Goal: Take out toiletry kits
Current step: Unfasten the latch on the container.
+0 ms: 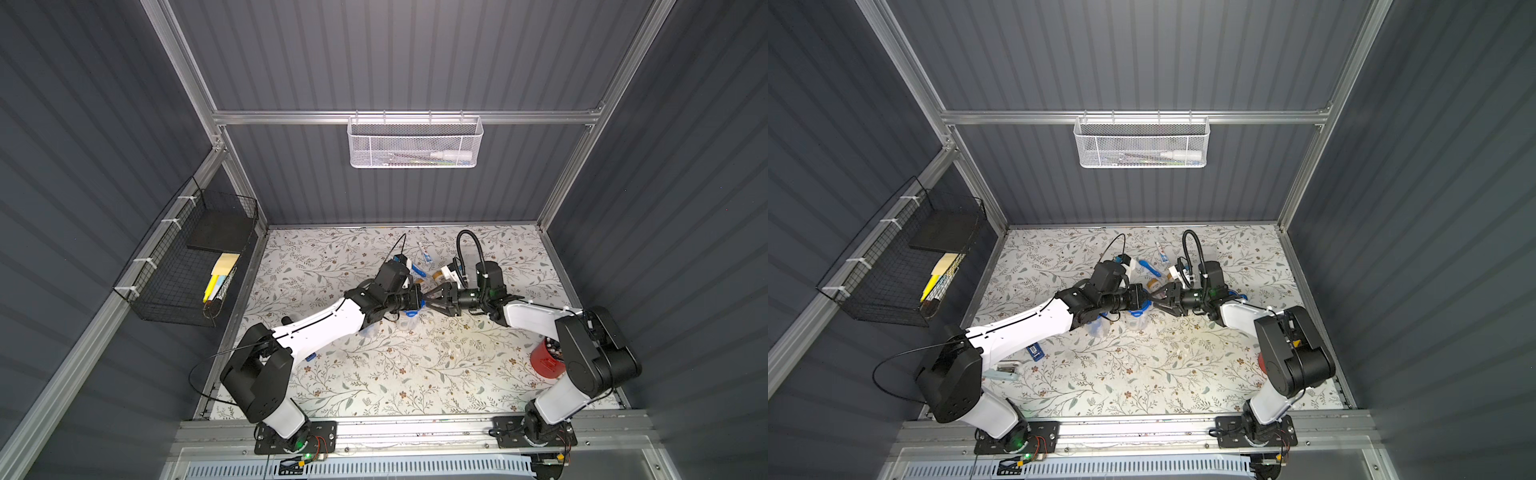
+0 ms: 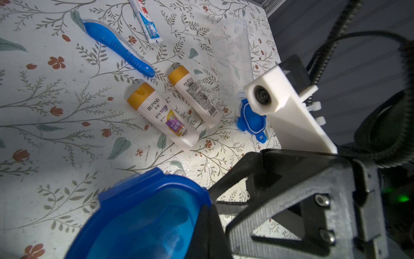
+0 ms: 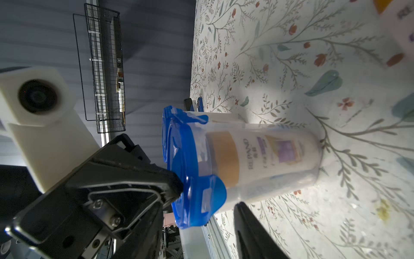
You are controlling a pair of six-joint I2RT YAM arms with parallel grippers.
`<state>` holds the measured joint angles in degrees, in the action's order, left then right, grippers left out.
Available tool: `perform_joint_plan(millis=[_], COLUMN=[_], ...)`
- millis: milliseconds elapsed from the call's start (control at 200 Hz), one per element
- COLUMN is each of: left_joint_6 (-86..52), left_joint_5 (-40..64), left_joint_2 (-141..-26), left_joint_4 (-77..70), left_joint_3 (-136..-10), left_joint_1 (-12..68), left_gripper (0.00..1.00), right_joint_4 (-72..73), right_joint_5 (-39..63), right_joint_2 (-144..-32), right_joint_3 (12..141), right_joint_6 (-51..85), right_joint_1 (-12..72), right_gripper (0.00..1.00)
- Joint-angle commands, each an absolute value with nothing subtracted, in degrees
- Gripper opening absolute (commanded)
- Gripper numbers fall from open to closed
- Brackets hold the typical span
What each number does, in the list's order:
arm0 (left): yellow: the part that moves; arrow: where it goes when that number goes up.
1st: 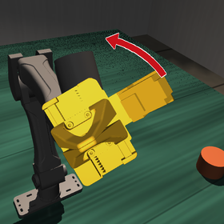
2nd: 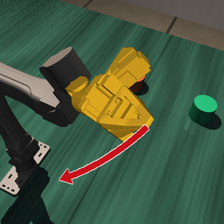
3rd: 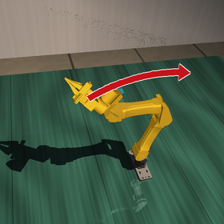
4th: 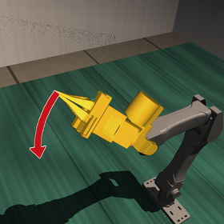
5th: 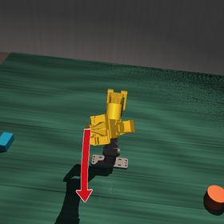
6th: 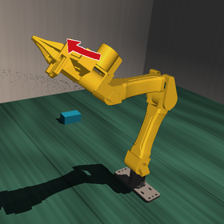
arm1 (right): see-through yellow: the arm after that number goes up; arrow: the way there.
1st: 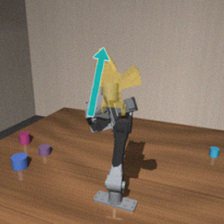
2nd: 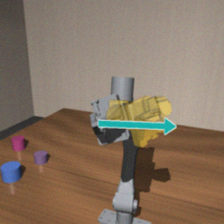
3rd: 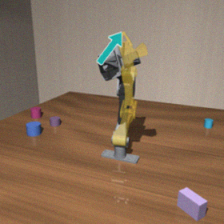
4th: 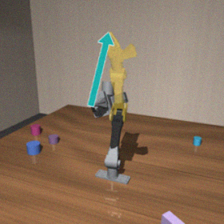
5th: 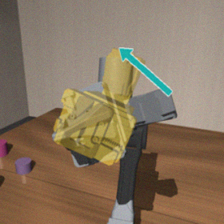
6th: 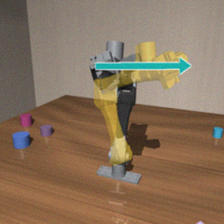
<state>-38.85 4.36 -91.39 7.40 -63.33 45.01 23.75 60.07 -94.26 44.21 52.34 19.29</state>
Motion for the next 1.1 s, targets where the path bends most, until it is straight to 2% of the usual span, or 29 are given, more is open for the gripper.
perform_joint_plan(millis=[0, 750, 1096], left_joint_6=[-38.9, -39.7, -39.7], left_joint_5=[2.4, 1.4, 1.8], left_joint_2=[-97.1, -95.9, -96.1], left_joint_4=[28.3, 27.3, 26.6], left_joint_3=[-58.2, -54.7, -54.4], left_joint_1=[44.7, 44.5, 44.4], left_gripper=[0.00, 0.00, 0.00], right_joint_4=[30.4, 76.2, 66.9], right_joint_5=[62.4, 67.7, 65.7], right_joint_2=[-96.2, -104.8, -107.1], right_joint_3=[43.6, 41.2, 40.9], right_joint_6=[54.7, 84.3, 78.7], right_joint_1=[20.2, 20.7, 20.7], right_gripper=[0.55, 0.55, 0.58])
